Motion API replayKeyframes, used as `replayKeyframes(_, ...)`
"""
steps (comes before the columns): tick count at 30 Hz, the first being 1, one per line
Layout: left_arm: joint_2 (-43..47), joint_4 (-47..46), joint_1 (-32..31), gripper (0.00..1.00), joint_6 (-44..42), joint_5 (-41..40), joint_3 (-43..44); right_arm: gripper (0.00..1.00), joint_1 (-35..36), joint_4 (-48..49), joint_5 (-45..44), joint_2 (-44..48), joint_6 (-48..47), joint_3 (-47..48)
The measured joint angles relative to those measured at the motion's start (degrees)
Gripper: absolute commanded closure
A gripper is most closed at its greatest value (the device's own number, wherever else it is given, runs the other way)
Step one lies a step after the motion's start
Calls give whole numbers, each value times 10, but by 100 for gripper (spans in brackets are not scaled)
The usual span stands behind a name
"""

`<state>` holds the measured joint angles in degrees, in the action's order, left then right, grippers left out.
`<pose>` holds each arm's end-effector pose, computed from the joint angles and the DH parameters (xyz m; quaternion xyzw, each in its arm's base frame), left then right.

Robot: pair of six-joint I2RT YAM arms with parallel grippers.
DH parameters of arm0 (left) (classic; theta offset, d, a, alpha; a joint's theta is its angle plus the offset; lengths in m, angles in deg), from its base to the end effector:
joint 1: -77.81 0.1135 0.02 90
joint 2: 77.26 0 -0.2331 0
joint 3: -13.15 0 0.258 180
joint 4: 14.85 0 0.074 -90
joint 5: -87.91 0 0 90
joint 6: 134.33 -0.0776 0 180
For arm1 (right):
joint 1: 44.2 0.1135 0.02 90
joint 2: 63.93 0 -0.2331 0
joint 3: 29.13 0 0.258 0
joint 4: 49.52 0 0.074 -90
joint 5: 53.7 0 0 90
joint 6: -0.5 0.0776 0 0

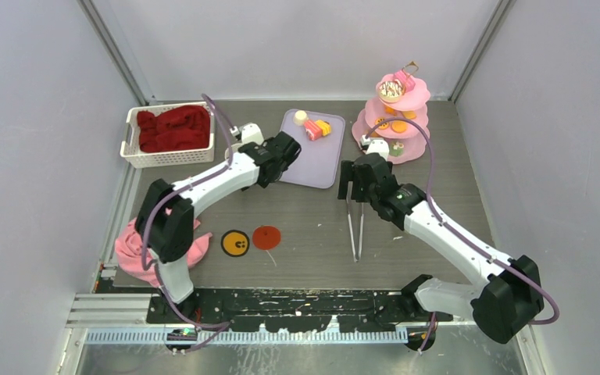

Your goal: Serve the afternoon tea

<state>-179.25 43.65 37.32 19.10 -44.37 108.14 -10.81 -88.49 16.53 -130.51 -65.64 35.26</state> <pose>0.3221 -0.2064 0.1905 -0.2562 0.8780 0.0613 0.3995 0.2615 0.1409 0.2208 -0.0038 0.8998 0.0579 0.4324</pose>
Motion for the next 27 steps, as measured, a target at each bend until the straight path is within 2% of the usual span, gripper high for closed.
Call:
replayKeyframes(8,-126,141,-4,1,146,-68,115,14,0,1,13,7,-10,0)
replayKeyframes(9,-138,154,-4,3,159,-74,125,14,0,2,15,7,-11,0)
replayKeyframes(13,-170,185,-3,25,189,-92,151,14,0,2,23,6,-12,0)
replayKeyframes(19,-195,188,14,46,197,-82,154,14,0,2,30,6,-13,-1)
replayKeyframes(27,-186,135,40,82,169,-51,99,14,0,6,33,-1,-15,-5)
